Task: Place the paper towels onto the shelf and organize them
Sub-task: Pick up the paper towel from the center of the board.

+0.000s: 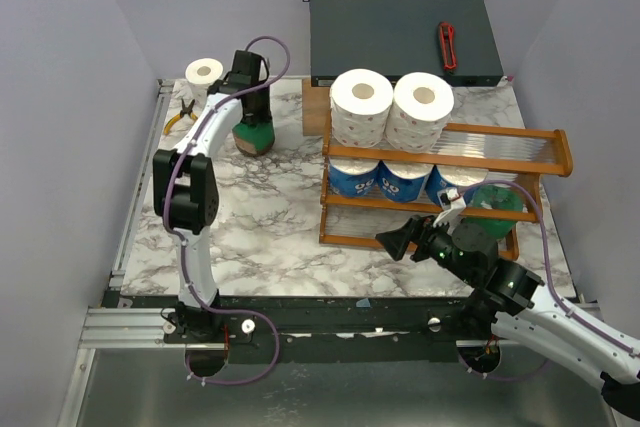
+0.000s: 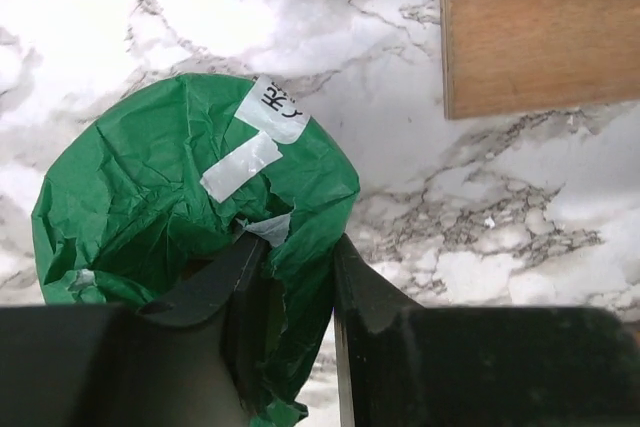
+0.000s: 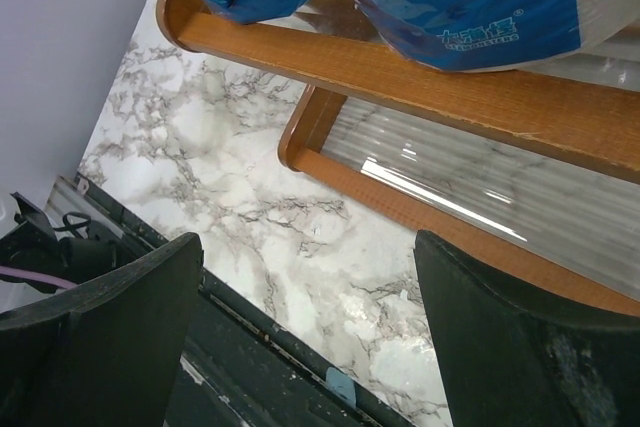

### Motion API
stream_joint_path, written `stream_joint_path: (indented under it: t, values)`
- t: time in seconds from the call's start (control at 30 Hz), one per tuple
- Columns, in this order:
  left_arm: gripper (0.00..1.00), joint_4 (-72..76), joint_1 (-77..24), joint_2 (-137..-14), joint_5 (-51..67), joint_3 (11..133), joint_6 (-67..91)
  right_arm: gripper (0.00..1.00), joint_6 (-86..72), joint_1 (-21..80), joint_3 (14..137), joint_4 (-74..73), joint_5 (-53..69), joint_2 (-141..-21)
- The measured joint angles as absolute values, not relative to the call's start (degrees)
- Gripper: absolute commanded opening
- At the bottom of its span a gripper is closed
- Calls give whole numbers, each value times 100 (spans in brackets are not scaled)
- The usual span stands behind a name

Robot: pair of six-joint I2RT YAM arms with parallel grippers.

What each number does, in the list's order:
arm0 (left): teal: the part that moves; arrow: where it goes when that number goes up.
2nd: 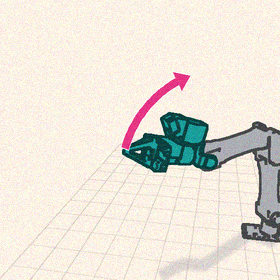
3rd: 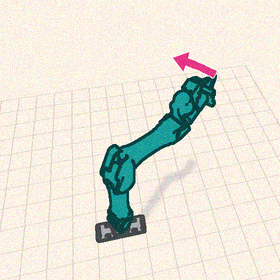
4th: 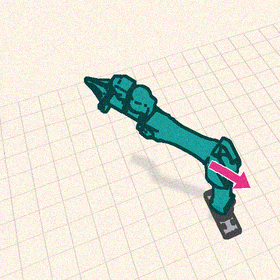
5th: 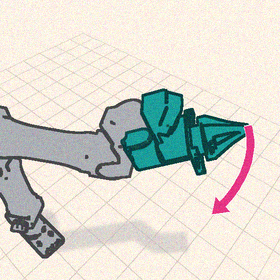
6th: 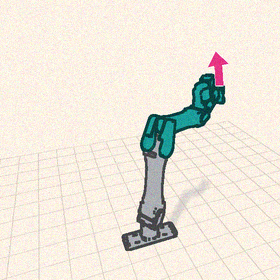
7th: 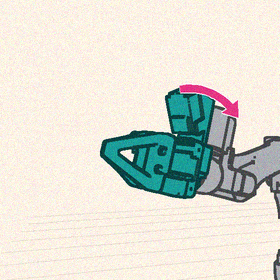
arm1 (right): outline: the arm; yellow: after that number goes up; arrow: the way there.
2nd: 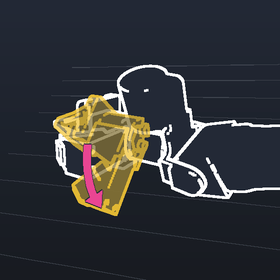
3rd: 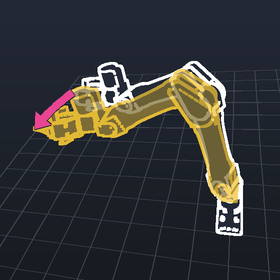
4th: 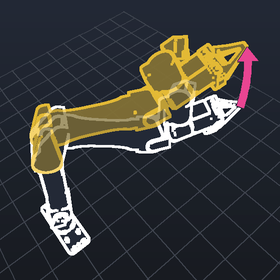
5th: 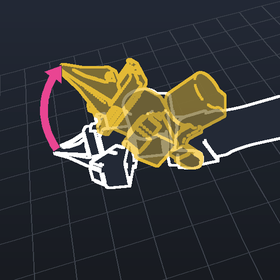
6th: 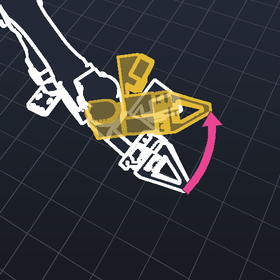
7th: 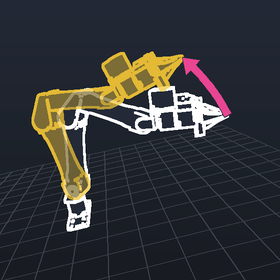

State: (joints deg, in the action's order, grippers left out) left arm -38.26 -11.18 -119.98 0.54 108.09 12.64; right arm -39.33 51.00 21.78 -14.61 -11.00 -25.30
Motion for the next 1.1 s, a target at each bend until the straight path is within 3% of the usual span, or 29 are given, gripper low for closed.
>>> stream_joint_path:
  t: [0.33,0.67,0.9,1.1]
  values:
    - [22,-3492,-1323,-9332,-180,8538,1476,90,-3839,5100,2180,-1245,-1015,-2491]
    - [22,-3754,-2727,-6274,-635,6270,1809,90,-3640,5100,2606,-1343,-801,-2331]
    - [22,-4407,-4731,-4469,-1321,5758,2565,90,-3653,5100,2757,-1520,-803,-1979]
    - [23,-5076,-6989,-4427,-2252,5765,3667,91,-3743,5100,2932,-1791,-803,-1824]
